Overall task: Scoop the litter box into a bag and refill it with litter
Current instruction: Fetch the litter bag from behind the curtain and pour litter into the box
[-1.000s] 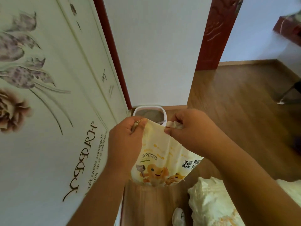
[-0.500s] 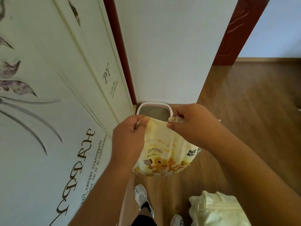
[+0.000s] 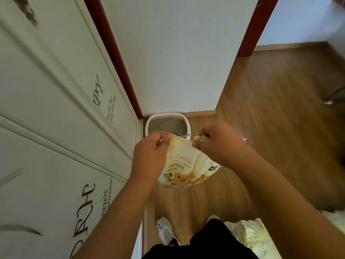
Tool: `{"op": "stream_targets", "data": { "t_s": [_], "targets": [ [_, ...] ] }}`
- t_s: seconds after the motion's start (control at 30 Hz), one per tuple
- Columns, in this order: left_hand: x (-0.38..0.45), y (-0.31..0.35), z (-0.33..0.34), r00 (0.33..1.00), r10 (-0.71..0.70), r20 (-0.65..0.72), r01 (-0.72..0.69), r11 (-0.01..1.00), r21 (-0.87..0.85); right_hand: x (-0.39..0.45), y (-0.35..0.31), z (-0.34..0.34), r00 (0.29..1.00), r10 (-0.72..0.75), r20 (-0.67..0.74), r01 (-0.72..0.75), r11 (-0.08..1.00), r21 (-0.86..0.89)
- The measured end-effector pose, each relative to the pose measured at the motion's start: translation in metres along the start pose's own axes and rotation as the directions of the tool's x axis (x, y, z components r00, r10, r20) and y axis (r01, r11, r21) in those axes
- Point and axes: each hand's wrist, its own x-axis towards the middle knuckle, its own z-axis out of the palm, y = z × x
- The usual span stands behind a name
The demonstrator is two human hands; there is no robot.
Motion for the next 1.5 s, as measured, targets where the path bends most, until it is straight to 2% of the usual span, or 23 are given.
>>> {"op": "stream_targets", "data": {
  "t_s": [0.23,0.57,0.77,1.23,1.5],
  "targets": [
    [0.057,-0.036,0.036,0.993,-0.117,0.009,0.117,0.993,0.030,0.075,0.029,0.030,0.996,0.003,0.088,-0.009,0.997,0.073],
    [0.128,-0.108,0.130,0.949,-0.315,-0.002,0.314,0.947,0.069,0.194,0.102,0.076,0.956,0.019,0.292,-0.018,1.000,-0.007],
    [0.154,-0.163,0.180,0.916,-0.398,0.052,0.395,0.917,0.053,0.239,0.149,0.125,0.922,0.085,0.378,-0.076,0.996,-0.039],
    [0.254,-0.330,0.261,0.816,-0.486,0.311,0.496,0.867,0.052,0.350,0.220,0.266,0.894,0.281,0.348,-0.279,0.959,-0.055],
    [0.254,-0.401,0.293,0.770,-0.552,0.320,0.554,0.827,0.094,0.365,0.259,0.347,0.854,0.345,0.391,-0.365,0.931,-0.024]
  ]
}}
